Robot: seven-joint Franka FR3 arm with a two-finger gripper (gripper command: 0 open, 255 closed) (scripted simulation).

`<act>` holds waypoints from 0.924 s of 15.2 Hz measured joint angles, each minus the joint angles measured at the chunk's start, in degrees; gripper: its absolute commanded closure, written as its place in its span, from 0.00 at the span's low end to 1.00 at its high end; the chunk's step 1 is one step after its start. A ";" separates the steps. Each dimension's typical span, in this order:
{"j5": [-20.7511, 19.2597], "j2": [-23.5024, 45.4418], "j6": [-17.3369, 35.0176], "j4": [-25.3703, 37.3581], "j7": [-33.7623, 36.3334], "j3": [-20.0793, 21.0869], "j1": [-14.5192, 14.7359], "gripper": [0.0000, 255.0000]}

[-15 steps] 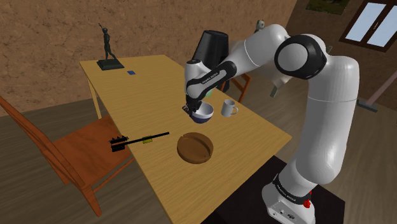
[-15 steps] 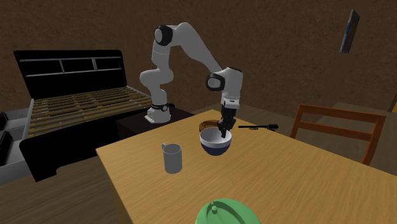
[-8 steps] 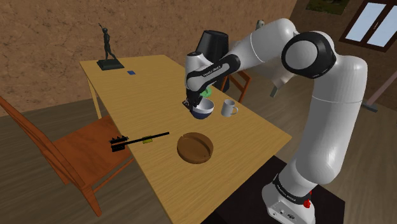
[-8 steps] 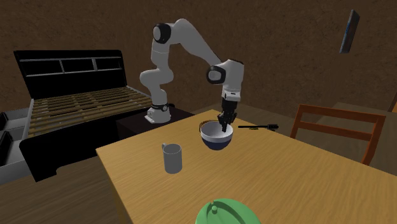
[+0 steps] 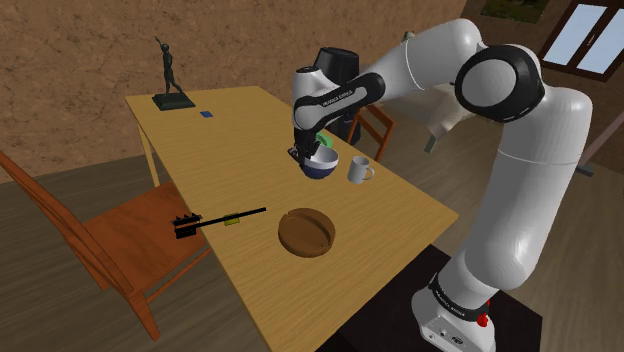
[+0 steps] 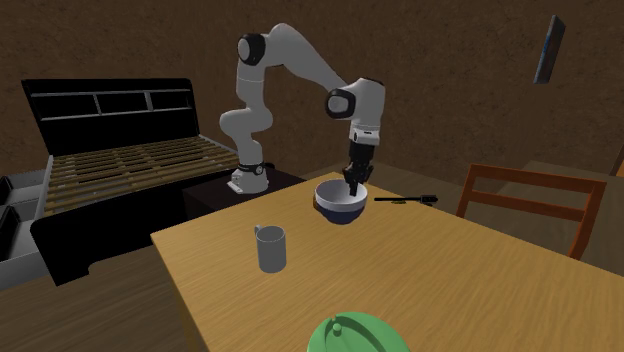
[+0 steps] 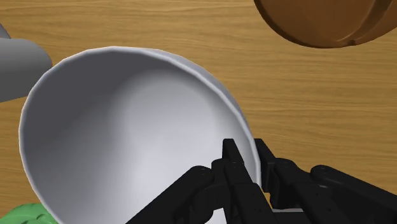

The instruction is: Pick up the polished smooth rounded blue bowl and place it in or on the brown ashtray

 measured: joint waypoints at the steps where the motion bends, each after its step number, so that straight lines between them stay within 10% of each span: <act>1: 0.10 -0.54 -0.62 0.08 -0.07 0.05 0.02 1.00; 14: 1.42 -14.28 -0.99 -14.75 11.58 5.61 6.82 1.00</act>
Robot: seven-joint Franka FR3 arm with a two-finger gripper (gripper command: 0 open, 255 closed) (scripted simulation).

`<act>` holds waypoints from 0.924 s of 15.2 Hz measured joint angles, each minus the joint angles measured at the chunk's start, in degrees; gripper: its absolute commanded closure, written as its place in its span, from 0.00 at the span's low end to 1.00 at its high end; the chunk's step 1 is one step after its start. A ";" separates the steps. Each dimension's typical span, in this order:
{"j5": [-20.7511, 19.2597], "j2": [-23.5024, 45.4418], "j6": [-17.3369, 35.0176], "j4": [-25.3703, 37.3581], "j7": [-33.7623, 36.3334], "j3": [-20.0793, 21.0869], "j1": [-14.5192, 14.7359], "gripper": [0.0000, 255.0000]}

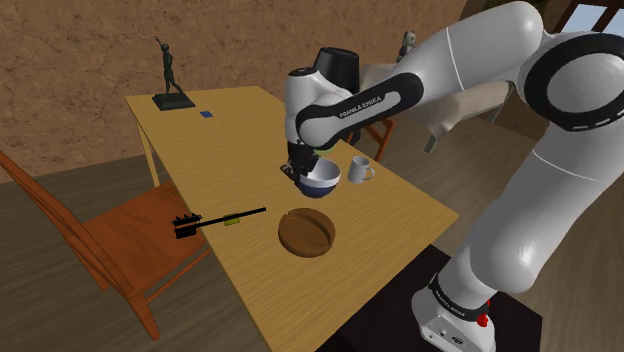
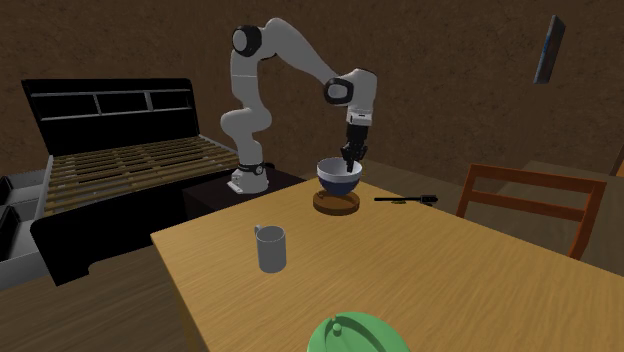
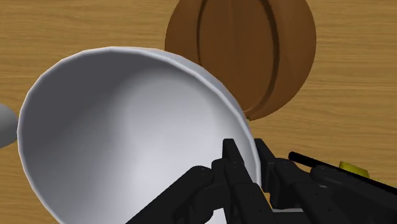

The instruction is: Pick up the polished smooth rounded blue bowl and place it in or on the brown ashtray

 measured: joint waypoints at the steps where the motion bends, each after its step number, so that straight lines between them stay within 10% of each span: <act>1: 0.30 -1.10 -0.26 -0.98 1.26 0.73 0.75 1.00; 14: 1.29 -3.67 3.21 -8.02 10.36 5.50 5.20 1.00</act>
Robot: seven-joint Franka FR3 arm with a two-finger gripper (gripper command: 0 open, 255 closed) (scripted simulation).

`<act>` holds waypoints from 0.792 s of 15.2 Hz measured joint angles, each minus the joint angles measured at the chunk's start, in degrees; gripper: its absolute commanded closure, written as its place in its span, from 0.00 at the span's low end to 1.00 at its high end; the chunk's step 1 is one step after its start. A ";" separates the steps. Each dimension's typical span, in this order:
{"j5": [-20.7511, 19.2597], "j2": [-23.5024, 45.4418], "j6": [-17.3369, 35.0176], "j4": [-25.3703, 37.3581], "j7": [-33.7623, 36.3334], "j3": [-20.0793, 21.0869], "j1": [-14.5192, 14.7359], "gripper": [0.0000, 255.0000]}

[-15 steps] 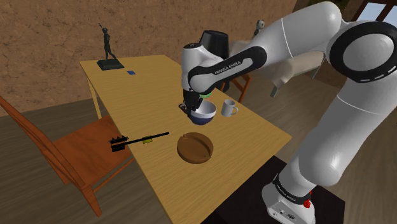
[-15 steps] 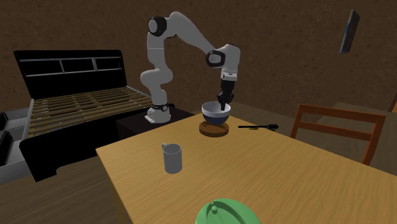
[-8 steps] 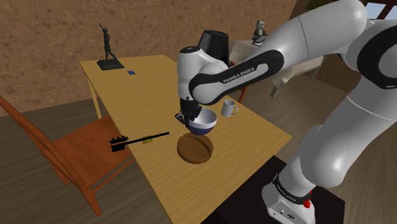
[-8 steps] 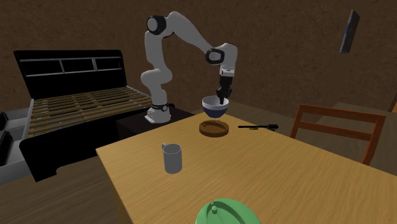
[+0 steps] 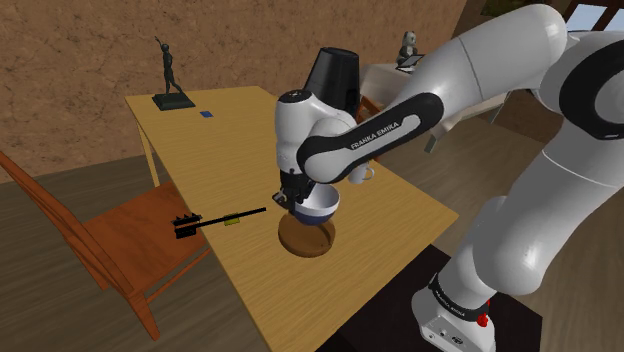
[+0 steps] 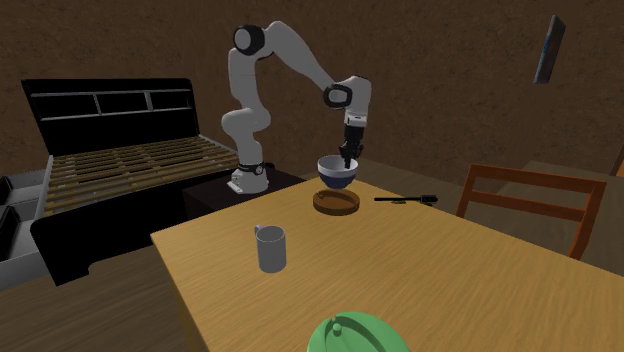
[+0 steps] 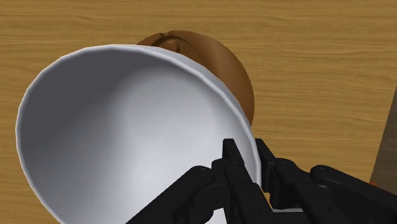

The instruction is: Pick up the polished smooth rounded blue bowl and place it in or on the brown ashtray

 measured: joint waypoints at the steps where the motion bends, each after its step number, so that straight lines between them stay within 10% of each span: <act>1: -0.21 0.43 0.61 -0.21 0.16 -0.02 -0.03 1.00; 12: -3.66 6.78 8.70 -2.42 3.26 -0.30 -0.08 1.00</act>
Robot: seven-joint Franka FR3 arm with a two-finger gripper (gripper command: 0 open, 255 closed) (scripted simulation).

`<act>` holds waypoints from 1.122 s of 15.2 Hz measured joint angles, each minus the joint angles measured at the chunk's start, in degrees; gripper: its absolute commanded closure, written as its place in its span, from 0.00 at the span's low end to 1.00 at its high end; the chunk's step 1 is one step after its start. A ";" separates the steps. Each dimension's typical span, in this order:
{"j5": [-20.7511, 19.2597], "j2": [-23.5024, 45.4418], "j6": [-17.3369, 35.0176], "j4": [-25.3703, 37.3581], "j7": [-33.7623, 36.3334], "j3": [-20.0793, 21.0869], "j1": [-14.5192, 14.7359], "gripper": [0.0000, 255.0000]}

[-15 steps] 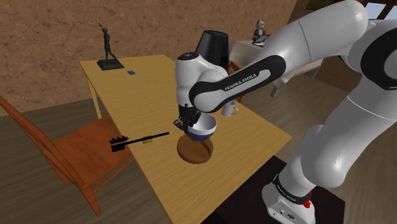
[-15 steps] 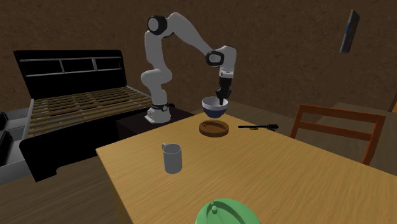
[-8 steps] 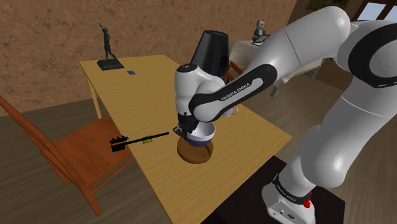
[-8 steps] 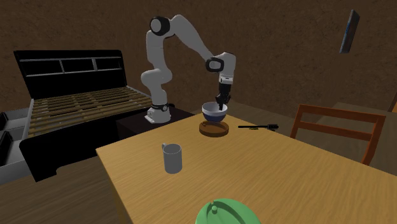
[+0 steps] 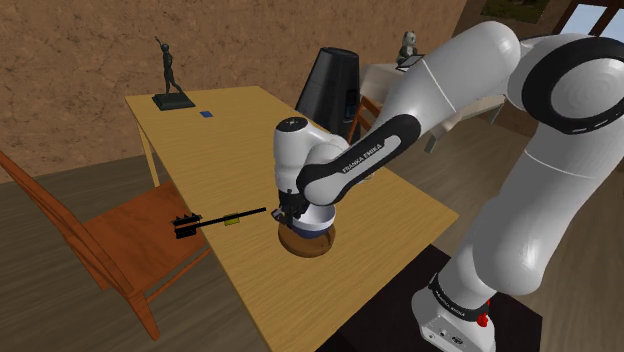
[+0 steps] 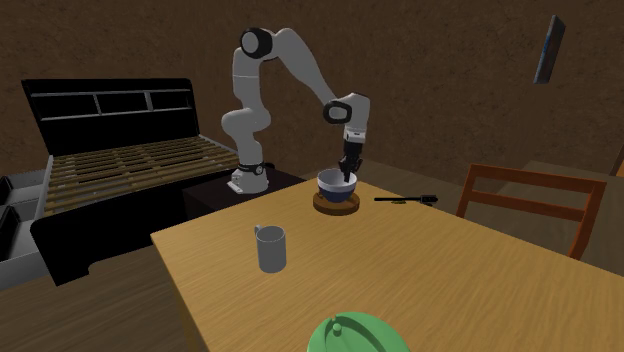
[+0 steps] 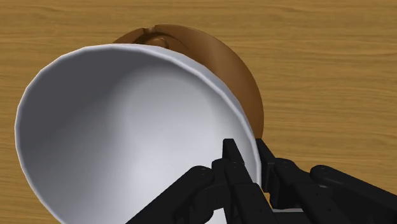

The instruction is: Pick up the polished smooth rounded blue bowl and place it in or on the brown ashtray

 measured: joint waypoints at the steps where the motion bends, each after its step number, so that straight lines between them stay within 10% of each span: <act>1: -0.05 0.09 0.08 0.02 0.05 -0.01 0.01 1.00; 5: -0.10 0.14 0.16 0.07 0.10 -0.01 0.02 1.00; 6: -0.10 0.14 0.17 0.07 0.11 -0.01 0.02 0.00; 17: 2.54 -4.12 -6.30 2.55 -1.59 0.68 0.35 0.00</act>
